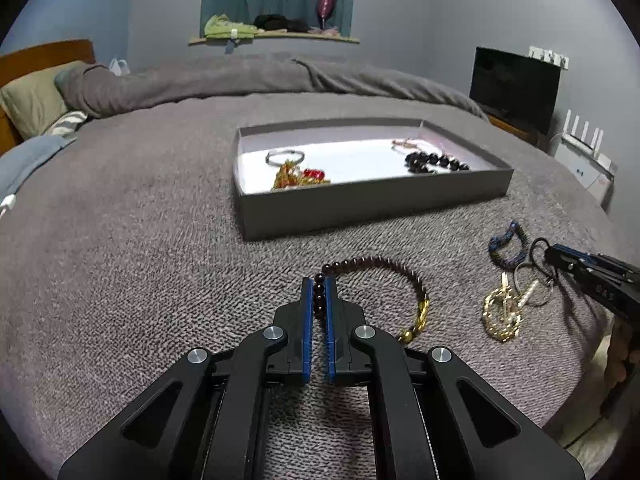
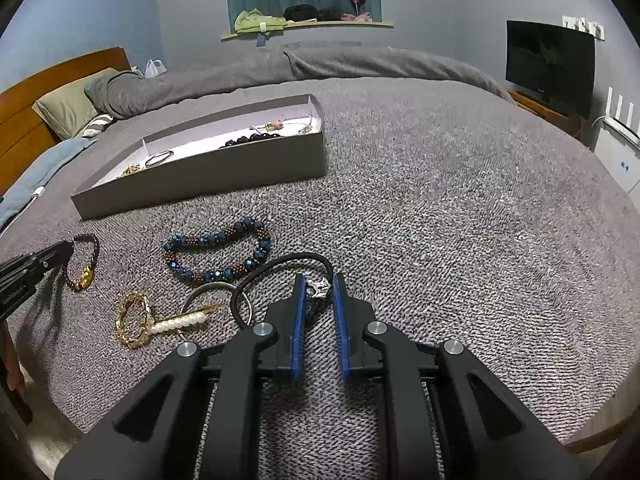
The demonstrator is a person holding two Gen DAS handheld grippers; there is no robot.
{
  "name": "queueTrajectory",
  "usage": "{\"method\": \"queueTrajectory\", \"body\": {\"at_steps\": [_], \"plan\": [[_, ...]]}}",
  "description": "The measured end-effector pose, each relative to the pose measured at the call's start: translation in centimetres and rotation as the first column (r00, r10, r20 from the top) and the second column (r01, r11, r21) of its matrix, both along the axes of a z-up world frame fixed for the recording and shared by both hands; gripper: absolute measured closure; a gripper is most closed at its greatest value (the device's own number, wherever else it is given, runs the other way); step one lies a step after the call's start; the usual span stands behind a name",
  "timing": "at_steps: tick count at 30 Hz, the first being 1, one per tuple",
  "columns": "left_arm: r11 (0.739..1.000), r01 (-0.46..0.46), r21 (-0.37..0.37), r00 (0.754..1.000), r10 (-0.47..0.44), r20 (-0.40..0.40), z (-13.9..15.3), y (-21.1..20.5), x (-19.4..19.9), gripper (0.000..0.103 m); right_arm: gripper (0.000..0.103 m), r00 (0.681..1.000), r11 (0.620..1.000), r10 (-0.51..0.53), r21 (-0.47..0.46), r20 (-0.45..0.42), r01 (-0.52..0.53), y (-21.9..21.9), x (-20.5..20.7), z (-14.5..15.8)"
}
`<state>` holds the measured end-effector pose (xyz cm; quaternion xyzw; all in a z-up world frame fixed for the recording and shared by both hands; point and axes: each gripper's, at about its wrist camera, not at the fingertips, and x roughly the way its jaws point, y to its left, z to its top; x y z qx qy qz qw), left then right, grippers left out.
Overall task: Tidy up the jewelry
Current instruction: 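Grasp the dark red bead bracelet with the left gripper while the right grasps the black cord bracelet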
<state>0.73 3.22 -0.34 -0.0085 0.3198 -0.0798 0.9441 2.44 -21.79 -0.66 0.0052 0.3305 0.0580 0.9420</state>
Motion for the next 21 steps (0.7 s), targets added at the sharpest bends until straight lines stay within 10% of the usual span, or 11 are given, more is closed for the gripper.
{"method": "queueTrajectory", "body": {"at_steps": [21], "plan": [[0.999, 0.034, 0.034, 0.972, -0.041, 0.231, 6.0, -0.4, -2.2, 0.097, 0.090, 0.978, 0.996, 0.086, -0.043, 0.191, -0.079, 2.0, -0.2, 6.4]]}}
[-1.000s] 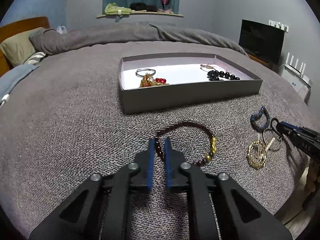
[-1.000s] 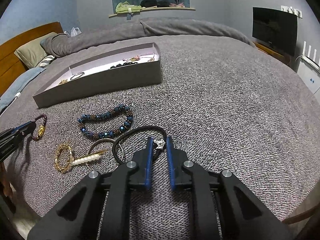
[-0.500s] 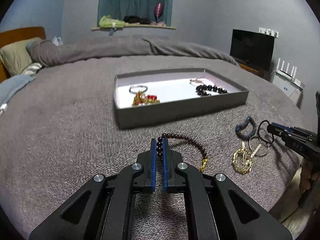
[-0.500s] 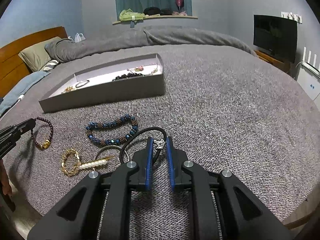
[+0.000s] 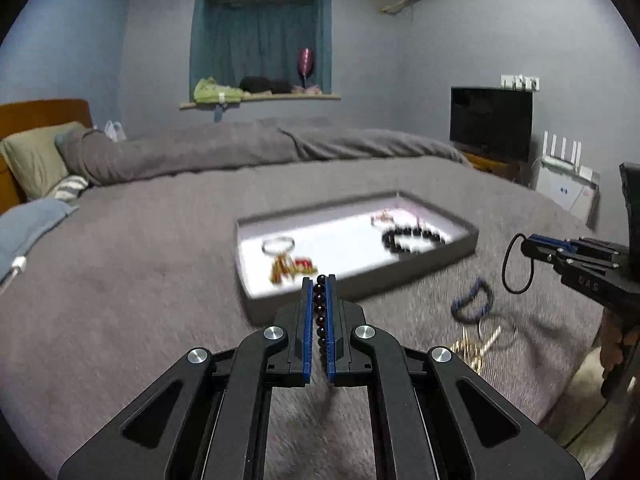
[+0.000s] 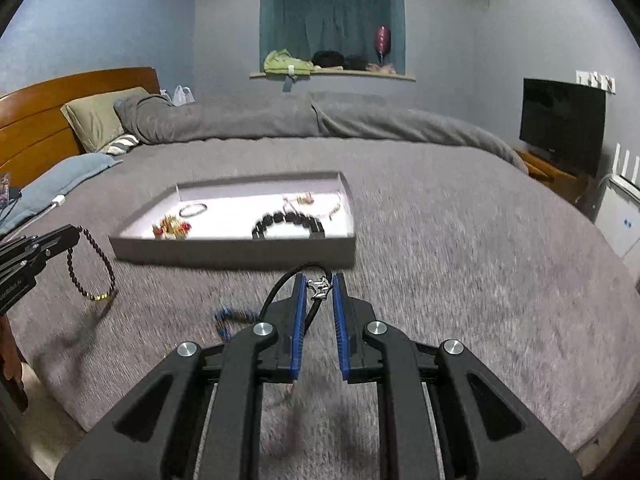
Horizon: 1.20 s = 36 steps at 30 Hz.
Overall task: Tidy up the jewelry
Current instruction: 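Grasp the dark red bead bracelet with the left gripper while the right grasps the black cord bracelet, then carry both bracelets into the white box and open both grippers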
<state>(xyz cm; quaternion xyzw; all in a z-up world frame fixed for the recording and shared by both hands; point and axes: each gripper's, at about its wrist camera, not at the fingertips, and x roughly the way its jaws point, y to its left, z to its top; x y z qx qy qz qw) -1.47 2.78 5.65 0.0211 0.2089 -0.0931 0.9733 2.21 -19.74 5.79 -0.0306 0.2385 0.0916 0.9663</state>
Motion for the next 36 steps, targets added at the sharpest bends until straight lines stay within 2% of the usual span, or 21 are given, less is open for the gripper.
{"method": "queueTrajectory", "body": {"at_steps": [6, 12, 17, 23, 28, 36], "plan": [[1.000, 0.010, -0.014, 0.998, -0.009, 0.066, 3.4, 0.4, 1.8, 0.097, 0.090, 0.999, 1.000, 0.016, 0.002, 0.042, -0.016, 1.2, 2.3, 2.4], [0.995, 0.082, -0.062, 0.995, -0.079, 0.055, 5.1, -0.4, 5.7, 0.097, 0.090, 0.998, 0.999, 0.051, -0.005, 0.031, -0.051, 3.5, 6.2, 3.2], [0.988, 0.118, -0.100, 0.993, -0.119, 0.001, 3.6, -1.6, 8.6, 0.097, 0.090, 0.996, 0.996, 0.086, -0.006, -0.005, -0.086, 5.9, 9.2, 2.1], [0.988, 0.127, -0.092, 0.987, -0.135, -0.086, 0.6, -1.4, 10.1, 0.097, 0.090, 0.989, 0.990, 0.141, 0.006, -0.036, -0.141, 7.7, 10.7, 0.2], [0.993, 0.075, -0.096, 0.984, -0.089, -0.156, -1.5, 0.4, 10.5, 0.097, 0.090, 0.982, 0.986, 0.165, 0.022, -0.087, -0.164, 8.3, 11.4, -1.3], [0.994, -0.023, -0.107, 0.969, -0.004, -0.248, -3.2, 3.7, 11.7, 0.097, 0.090, 0.977, 0.987, 0.161, -0.006, -0.137, -0.163, 9.4, 11.9, -2.3]]}}
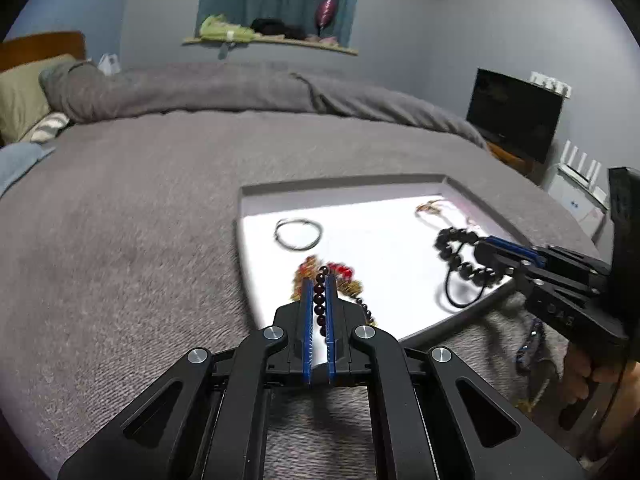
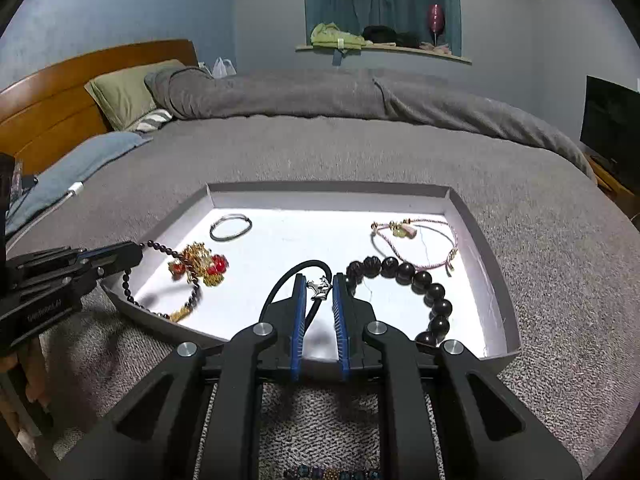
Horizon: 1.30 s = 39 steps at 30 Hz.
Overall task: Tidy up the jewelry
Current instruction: 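Carry both bracelets into the white box and open both grippers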
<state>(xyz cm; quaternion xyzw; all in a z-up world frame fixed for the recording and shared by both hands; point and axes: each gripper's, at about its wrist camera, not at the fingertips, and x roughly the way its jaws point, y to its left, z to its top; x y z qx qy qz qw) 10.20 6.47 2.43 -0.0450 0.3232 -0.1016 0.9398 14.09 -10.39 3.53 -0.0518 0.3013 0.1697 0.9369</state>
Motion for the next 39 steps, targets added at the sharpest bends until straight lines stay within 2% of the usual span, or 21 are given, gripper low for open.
{"method": "queueTrajectory", "body": {"at_steps": [3, 12, 16, 20, 22, 24, 25, 26, 30, 33, 39], "plan": [[1.000, 0.006, 0.004, 0.999, -0.006, -0.032, -0.8, -0.1, 0.4, 0.097, 0.090, 1.000, 1.000, -0.008, -0.019, -0.011, 0.008, 0.4, 0.1, -0.7], [0.996, 0.024, 0.091, 1.000, -0.023, -0.017, -1.1, -1.7, 0.4, 0.097, 0.090, 1.000, 0.999, -0.022, -0.027, -0.006, 0.022, 0.4, 0.0, -0.8], [0.995, 0.023, 0.097, 1.000, -0.021, -0.015, -1.1, -1.6, 0.4, 0.096, 0.088, 1.000, 0.999, -0.029, -0.024, -0.004, 0.029, 0.1, -0.1, -0.8], [0.994, 0.014, 0.113, 1.000, -0.014, -0.003, -1.0, -1.8, 0.4, 0.088, 0.088, 0.999, 0.999, -0.034, -0.022, -0.001, 0.034, -0.1, -0.2, -0.7], [0.992, 0.010, 0.123, 1.000, -0.011, 0.002, -1.0, -1.9, 0.3, 0.087, 0.087, 0.999, 0.999, -0.036, -0.021, 0.000, 0.036, -0.1, -0.3, -0.6], [0.992, 0.008, 0.123, 1.000, -0.009, 0.005, -1.0, -1.9, 0.3, 0.084, 0.083, 0.999, 0.999, -0.038, -0.017, 0.004, 0.038, -0.3, -0.4, -0.5], [0.992, 0.002, 0.125, 1.000, -0.003, 0.011, -0.9, -1.9, 0.2, 0.078, 0.075, 0.999, 0.999, -0.038, -0.017, 0.004, 0.038, -0.3, -0.4, -0.5], [0.992, -0.001, 0.127, 1.000, -0.001, 0.016, -0.8, -2.0, 0.1, 0.071, 0.073, 0.999, 0.999, -0.039, -0.012, 0.008, 0.039, -0.3, -0.5, -0.4], [0.990, 0.001, 0.144, 0.999, -0.008, 0.048, -0.4, -2.5, -0.4, 0.059, 0.072, 0.999, 0.999, -0.043, -0.006, 0.033, 0.043, -0.7, -1.0, 0.2], [0.987, -0.004, 0.158, 0.997, -0.008, 0.076, -0.1, -2.9, -0.8, 0.044, 0.061, 0.998, 0.999, -0.052, 0.001, 0.046, 0.052, -1.0, -1.2, 0.5], [0.985, -0.023, 0.171, 0.994, 0.005, 0.106, 0.2, -3.4, -1.2, 0.031, 0.048, 0.993, 0.995, -0.095, 0.022, 0.066, 0.094, -2.7, -1.6, 1.1]]}}
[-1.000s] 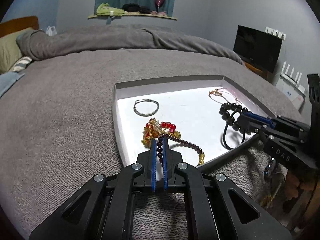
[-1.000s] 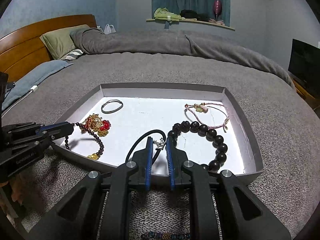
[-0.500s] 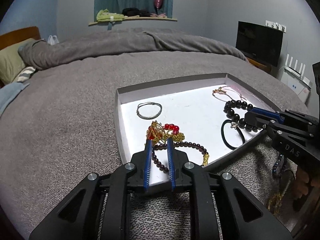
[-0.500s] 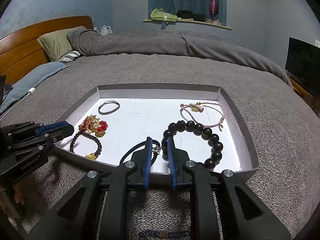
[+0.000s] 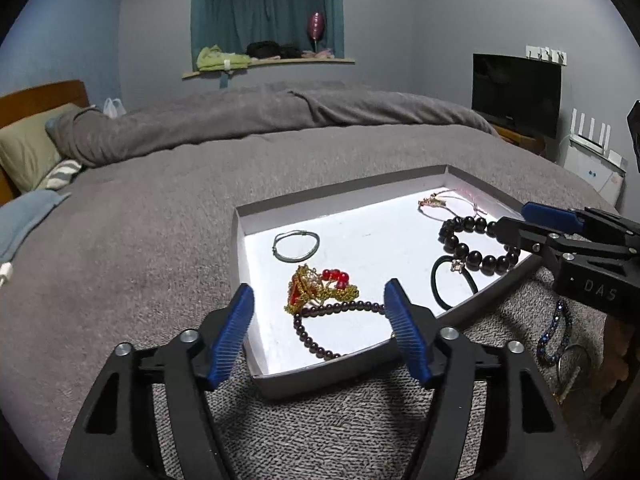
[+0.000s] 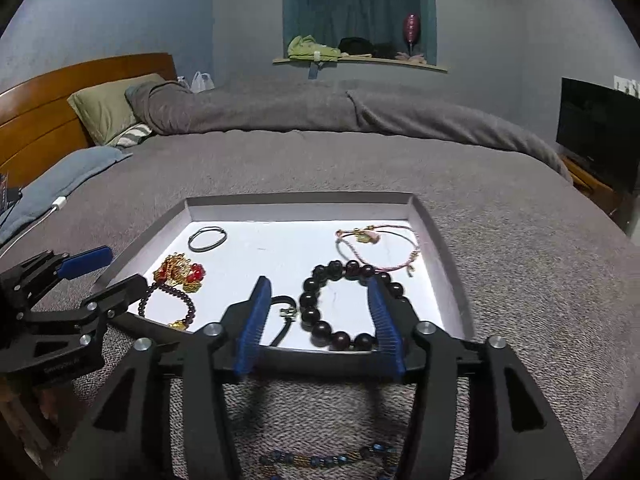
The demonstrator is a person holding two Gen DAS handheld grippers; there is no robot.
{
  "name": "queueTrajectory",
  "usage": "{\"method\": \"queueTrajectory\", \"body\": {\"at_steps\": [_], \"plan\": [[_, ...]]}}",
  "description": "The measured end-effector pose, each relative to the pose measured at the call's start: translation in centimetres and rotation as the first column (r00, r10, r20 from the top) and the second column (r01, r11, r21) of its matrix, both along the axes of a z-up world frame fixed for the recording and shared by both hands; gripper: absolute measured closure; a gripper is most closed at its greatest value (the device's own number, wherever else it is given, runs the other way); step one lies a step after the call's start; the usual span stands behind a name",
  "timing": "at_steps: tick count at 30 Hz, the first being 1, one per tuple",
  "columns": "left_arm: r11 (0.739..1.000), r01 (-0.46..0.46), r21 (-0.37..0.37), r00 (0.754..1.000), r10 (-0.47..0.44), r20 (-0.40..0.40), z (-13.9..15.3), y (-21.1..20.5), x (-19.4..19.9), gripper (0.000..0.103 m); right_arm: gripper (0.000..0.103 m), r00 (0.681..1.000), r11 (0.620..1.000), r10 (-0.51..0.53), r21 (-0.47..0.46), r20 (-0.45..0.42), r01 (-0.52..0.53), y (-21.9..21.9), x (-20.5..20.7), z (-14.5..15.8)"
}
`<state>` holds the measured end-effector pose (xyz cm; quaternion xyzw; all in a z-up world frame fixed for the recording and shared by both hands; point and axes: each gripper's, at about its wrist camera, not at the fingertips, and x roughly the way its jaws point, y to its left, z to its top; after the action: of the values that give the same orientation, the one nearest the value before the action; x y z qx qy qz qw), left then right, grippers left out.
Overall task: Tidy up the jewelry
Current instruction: 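Carry both bracelets into the white box and open both grippers, then withdraw both tools from the box toward the remaining jewelry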
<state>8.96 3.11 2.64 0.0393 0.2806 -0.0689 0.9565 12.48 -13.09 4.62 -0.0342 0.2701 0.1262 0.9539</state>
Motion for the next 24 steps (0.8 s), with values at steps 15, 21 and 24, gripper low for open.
{"method": "queueTrajectory", "body": {"at_steps": [15, 21, 24], "plan": [[0.999, -0.033, 0.025, 0.998, 0.032, 0.052, 0.7, -1.1, -2.4, 0.014, 0.006, 0.999, 0.999, -0.038, 0.031, 0.031, 0.037, -2.7, -2.3, 0.6], [0.999, -0.035, 0.009, 0.998, 0.034, 0.046, 0.4, -1.2, -3.7, 0.012, 0.006, 0.996, 0.997, -0.072, 0.029, 0.048, 0.070, -4.8, -3.7, 0.7], [1.000, -0.028, 0.002, 0.999, 0.028, 0.037, 0.2, -1.4, -4.2, 0.012, 0.006, 0.994, 0.995, -0.096, 0.032, 0.050, 0.094, -6.0, -4.3, 0.7]]}}
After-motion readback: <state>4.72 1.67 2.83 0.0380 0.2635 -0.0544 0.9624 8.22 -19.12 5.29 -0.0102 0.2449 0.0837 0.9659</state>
